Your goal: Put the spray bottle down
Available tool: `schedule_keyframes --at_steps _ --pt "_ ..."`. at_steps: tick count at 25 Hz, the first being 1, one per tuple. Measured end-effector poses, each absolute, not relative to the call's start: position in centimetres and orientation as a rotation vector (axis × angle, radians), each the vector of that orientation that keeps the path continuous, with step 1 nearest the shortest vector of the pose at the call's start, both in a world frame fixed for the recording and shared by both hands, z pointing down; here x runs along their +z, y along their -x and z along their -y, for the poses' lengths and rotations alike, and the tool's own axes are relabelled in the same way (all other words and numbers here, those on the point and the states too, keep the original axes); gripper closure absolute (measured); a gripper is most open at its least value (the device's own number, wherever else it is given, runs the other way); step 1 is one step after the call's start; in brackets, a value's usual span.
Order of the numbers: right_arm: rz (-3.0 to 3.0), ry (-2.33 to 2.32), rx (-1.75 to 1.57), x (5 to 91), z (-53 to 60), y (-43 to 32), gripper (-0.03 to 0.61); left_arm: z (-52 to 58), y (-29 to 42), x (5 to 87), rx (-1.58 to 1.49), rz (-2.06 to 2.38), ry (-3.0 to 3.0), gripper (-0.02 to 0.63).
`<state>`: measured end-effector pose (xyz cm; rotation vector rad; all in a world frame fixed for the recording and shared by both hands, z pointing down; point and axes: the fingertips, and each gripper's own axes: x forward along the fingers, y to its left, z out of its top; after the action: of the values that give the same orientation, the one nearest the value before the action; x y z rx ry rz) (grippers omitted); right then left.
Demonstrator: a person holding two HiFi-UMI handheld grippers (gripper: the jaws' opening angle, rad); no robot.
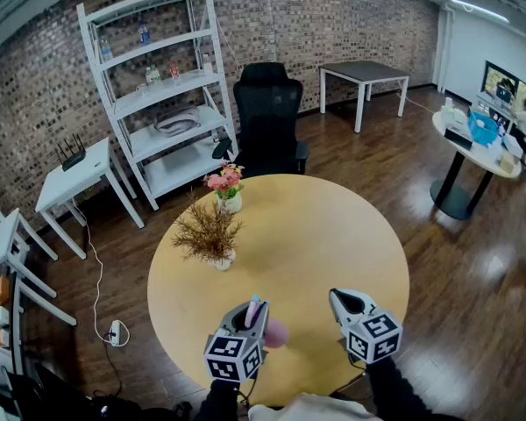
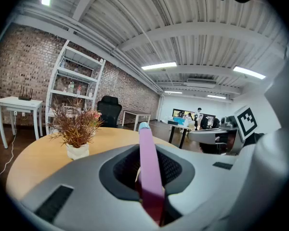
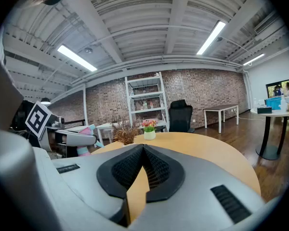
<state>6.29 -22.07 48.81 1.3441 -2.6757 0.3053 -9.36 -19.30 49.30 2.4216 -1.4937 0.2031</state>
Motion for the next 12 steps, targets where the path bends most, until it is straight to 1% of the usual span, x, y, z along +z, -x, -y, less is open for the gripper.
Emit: schedule_keyframes --at_steps 12 --pt "2.663 -1.341 0.313 49.8 22.8 -6.3 0.605 25.8 11.3 51.8 0.342 1.597 -2.478 0.539"
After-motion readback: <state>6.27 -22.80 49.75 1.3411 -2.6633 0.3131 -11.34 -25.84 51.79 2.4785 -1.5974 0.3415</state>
